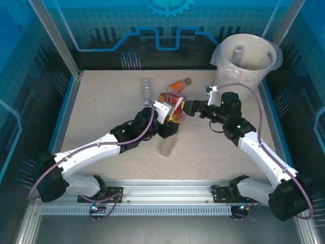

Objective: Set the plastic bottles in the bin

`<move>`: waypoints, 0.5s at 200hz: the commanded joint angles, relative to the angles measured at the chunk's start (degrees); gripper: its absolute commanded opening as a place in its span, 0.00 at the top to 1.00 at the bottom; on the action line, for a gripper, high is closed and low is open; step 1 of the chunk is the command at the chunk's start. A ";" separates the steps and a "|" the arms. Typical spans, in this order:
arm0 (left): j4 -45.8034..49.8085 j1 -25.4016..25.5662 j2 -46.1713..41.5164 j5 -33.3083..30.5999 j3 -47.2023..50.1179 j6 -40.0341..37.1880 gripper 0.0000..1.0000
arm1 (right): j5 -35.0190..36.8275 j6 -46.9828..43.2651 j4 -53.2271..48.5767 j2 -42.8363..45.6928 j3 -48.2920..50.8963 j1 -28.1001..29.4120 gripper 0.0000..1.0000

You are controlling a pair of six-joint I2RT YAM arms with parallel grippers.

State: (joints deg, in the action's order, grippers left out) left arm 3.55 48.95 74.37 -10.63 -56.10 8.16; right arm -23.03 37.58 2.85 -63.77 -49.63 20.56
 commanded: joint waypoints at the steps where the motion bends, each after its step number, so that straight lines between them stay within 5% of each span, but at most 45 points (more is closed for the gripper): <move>1: -1.17 2.66 2.54 1.83 -3.18 -4.91 0.50 | -7.77 -0.45 5.25 -1.01 -1.09 1.54 0.00; 100: -3.34 2.73 4.83 3.60 -3.48 -4.47 0.50 | -5.84 1.14 4.10 -3.82 -0.42 3.14 0.00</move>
State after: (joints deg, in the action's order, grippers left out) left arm 3.64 50.35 78.72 -12.58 -59.53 6.83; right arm -27.57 37.95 7.68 -64.97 -48.73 21.61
